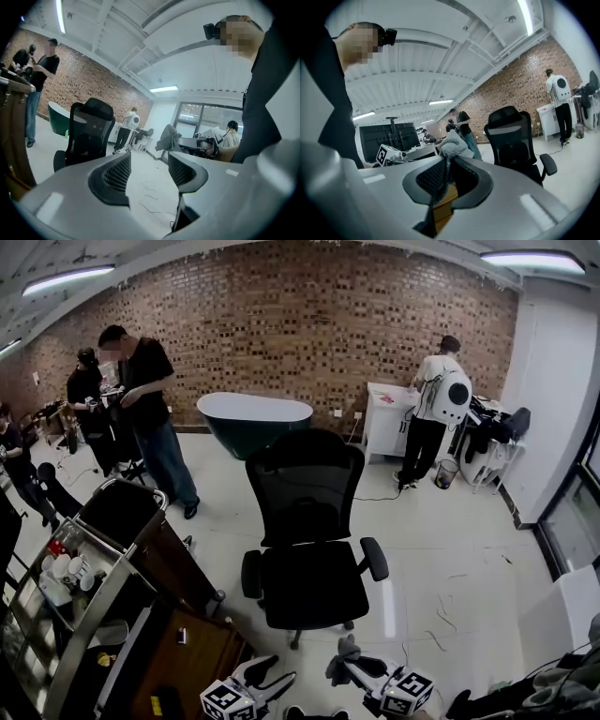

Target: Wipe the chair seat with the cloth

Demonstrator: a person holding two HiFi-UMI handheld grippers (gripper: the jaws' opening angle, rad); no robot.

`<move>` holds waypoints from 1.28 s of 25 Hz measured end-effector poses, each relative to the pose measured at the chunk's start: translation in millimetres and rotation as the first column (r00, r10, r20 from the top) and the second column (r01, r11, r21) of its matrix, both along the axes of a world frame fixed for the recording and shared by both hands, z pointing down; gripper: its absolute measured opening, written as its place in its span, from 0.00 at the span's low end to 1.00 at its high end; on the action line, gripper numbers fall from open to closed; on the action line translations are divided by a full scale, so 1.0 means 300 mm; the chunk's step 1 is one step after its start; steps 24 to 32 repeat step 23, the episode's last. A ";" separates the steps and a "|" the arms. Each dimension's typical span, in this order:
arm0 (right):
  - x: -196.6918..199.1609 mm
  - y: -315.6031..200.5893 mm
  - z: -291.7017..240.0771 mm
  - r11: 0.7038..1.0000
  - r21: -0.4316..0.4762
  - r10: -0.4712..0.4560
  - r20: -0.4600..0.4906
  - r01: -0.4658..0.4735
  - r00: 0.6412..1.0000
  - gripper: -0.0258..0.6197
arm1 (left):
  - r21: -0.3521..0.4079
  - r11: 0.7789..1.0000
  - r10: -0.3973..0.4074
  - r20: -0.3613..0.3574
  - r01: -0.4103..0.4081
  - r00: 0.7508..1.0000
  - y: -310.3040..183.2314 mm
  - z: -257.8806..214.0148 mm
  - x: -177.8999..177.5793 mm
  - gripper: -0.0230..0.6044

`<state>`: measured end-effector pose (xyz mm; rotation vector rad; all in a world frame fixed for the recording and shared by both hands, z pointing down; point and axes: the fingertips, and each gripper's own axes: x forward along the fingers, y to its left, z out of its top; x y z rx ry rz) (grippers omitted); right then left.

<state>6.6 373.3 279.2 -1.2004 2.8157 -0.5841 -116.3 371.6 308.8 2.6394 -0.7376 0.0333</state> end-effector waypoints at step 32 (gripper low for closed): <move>0.195 0.074 -0.117 0.993 0.103 -0.056 0.014 0.055 0.998 0.10 | 0.086 0.995 -0.053 -0.034 0.056 0.998 0.084 -0.150 0.201 0.47</move>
